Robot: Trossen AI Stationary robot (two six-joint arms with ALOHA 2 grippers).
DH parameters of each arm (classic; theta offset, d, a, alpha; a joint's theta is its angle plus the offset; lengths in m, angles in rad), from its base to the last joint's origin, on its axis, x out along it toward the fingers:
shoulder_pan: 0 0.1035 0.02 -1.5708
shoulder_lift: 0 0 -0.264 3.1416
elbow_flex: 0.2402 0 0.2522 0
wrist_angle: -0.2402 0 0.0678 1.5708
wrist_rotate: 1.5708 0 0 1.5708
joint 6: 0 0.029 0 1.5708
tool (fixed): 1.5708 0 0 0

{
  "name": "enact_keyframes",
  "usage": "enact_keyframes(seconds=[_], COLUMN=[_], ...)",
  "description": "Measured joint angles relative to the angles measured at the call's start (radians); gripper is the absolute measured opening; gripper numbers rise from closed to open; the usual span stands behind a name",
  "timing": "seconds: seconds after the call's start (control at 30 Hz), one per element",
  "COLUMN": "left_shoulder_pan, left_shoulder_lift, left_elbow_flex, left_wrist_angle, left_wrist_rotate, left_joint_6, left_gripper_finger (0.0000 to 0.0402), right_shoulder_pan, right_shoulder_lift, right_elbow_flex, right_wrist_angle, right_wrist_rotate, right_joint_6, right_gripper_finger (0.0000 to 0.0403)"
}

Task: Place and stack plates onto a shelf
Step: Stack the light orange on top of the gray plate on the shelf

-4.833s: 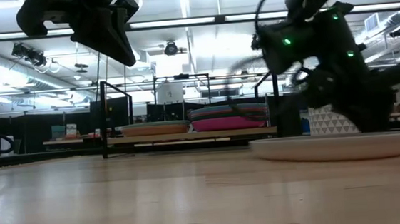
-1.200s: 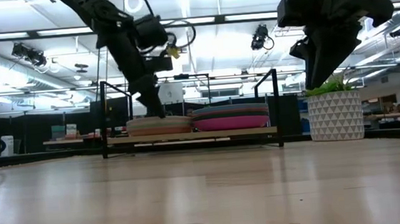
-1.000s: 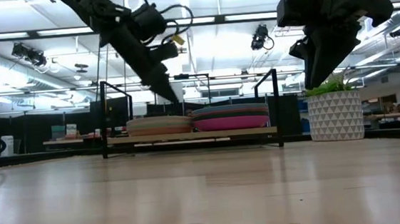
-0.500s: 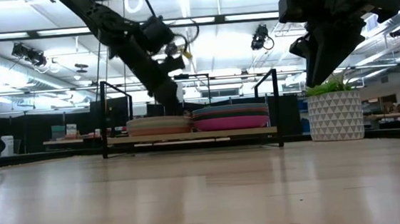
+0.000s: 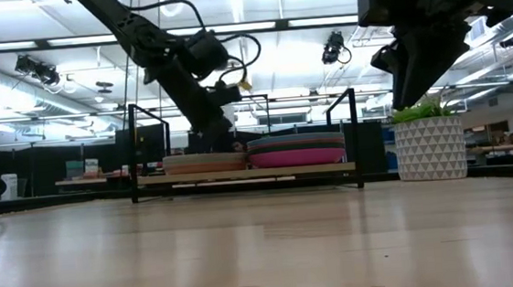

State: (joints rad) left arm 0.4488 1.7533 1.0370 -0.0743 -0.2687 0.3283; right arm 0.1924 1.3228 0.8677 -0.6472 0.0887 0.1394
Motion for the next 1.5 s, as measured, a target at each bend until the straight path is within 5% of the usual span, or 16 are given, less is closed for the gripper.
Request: enact_keyframes(seconds=[0.27,0.57,0.9,1.17,1.5], left_shoulder_pan=[-0.027,-0.208,-0.367,-0.367,-0.367], left_shoulder_lift=[-0.097,-0.141,-0.137,-0.137,-0.137], left_elbow_flex=[0.001,-0.001,-0.001,-0.001,-0.001], left_wrist_angle=[-0.03,-0.192,-0.282,-0.351,-0.365], left_wrist_rotate=[-0.047,0.324,0.239,0.2,0.202], left_joint_6=[0.019,0.114,0.098,0.036,0.049], left_gripper_finger=[0.0142,0.0142,0.0142,0.0142,0.0142], right_shoulder_pan=[0.005,0.037,0.233,0.441,0.477], right_shoulder_lift=[0.0,0.0,0.0,0.009,0.229], right_elbow_flex=[0.0,-0.001,-0.121,-0.125,-0.072], right_wrist_angle=[-0.001,-0.002,0.102,0.191,0.164], right_wrist_rotate=[0.0,-0.006,-0.087,0.076,0.071], right_joint_6=[0.005,0.032,0.198,0.312,0.382], right_gripper_finger=[0.0089,0.0089,0.0089,0.0092,0.0147])
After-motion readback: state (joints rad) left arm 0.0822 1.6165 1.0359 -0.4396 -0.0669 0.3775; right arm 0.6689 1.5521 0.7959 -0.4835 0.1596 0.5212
